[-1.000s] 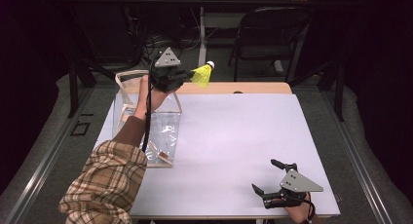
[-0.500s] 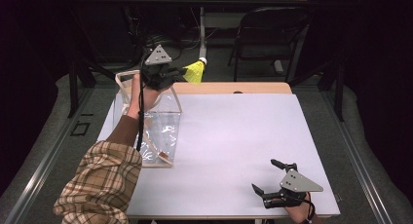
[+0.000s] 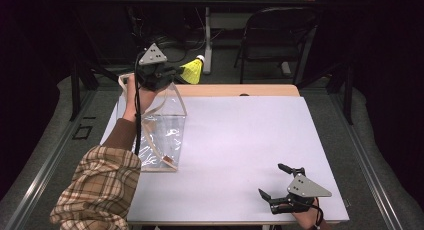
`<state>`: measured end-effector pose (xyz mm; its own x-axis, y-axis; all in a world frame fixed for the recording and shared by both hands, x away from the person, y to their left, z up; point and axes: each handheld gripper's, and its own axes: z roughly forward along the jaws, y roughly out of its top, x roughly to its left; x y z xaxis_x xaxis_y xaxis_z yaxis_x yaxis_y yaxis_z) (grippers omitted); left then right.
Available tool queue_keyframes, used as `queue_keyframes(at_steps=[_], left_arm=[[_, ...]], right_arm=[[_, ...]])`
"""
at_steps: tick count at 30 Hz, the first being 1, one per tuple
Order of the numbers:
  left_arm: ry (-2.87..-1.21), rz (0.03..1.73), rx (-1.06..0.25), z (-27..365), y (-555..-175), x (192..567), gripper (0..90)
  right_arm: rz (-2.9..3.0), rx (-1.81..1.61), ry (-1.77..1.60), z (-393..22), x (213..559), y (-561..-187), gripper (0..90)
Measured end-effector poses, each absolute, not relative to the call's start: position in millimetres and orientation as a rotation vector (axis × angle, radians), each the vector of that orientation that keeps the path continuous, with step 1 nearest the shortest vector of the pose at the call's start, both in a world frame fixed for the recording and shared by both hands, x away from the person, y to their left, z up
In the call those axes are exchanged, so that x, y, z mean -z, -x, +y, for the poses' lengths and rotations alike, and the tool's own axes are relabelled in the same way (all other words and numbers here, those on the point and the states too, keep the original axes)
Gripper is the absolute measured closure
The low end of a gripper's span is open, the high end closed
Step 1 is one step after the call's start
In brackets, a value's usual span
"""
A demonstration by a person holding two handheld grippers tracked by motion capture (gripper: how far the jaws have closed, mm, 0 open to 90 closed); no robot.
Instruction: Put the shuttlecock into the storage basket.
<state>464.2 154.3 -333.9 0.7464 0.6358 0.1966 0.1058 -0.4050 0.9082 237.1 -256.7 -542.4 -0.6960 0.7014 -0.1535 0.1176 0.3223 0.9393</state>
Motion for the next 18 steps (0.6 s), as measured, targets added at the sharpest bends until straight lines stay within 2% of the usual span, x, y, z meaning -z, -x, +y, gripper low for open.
queue_keyframes(at_steps=[18], left_arm=[[-1.919,0.597,-0.684,171.5,-461.3,329.5,89.9]], right_arm=[[2.042,-1.380,-0.718,-256.6,542.5,-237.5,0.9]])
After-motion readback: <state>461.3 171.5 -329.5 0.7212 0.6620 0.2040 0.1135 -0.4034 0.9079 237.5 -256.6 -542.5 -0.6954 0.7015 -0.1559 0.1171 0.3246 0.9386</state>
